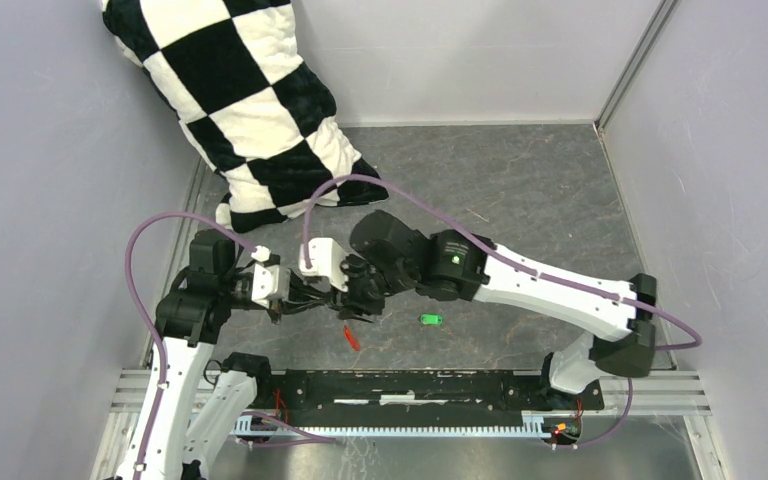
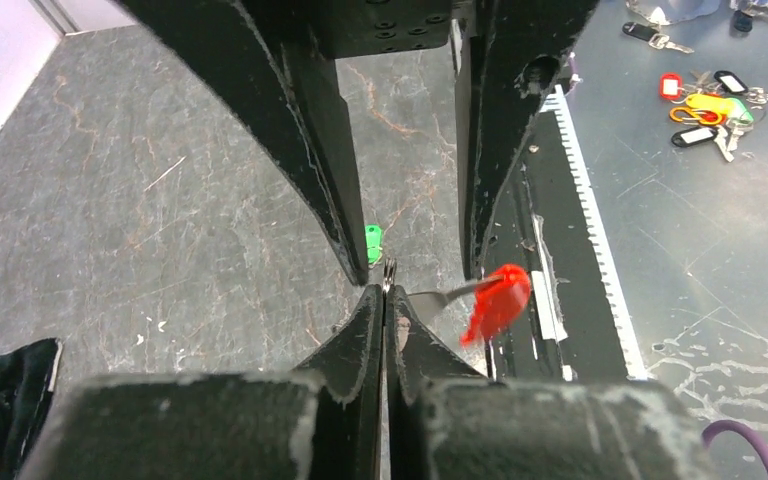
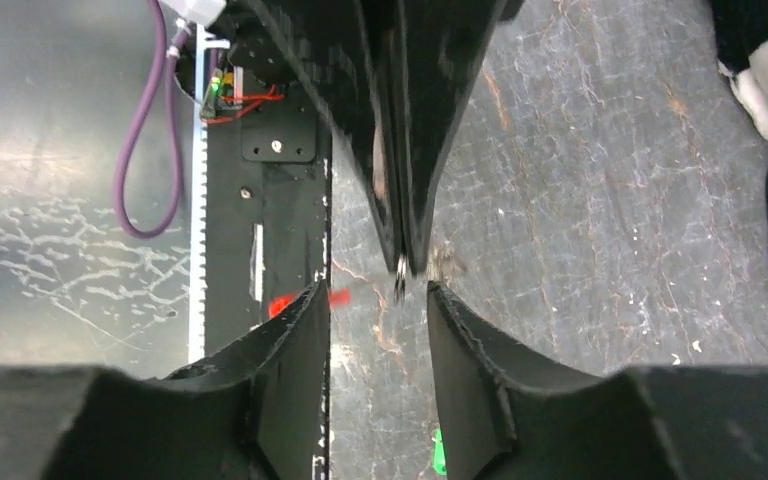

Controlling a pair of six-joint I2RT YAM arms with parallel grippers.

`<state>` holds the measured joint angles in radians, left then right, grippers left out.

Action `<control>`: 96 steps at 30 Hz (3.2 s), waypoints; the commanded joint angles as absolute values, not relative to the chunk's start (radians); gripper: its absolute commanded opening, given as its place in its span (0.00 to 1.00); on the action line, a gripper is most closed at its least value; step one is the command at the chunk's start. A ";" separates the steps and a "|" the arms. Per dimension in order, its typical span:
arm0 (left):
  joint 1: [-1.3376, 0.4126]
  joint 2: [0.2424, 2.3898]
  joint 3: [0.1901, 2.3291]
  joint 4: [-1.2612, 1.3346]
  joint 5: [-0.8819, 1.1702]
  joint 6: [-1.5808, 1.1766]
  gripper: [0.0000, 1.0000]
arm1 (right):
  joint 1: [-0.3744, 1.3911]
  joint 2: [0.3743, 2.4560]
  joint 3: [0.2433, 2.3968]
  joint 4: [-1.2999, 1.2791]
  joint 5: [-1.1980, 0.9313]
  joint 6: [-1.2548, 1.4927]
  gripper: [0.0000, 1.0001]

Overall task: Put the keys on the keyring
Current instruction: Adjust the keyring, then pick up the key from the center of the board.

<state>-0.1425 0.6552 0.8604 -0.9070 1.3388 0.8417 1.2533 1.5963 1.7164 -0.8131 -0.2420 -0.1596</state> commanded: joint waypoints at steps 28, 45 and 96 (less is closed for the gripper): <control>-0.160 0.621 0.968 -0.804 1.627 1.172 0.02 | 1.204 0.927 0.736 0.381 -0.221 -0.086 0.52; -0.161 0.487 0.880 -0.517 1.630 1.037 0.02 | 1.057 0.855 0.431 0.232 0.183 0.072 0.83; -0.161 0.517 0.861 -0.658 1.594 0.977 0.02 | 1.214 1.278 0.486 0.082 0.442 0.507 0.40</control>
<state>-0.1593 0.5259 0.8566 -0.6579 1.5394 1.0145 1.2095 1.2743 0.4442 0.0853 0.3958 0.4858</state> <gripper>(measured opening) 0.033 0.410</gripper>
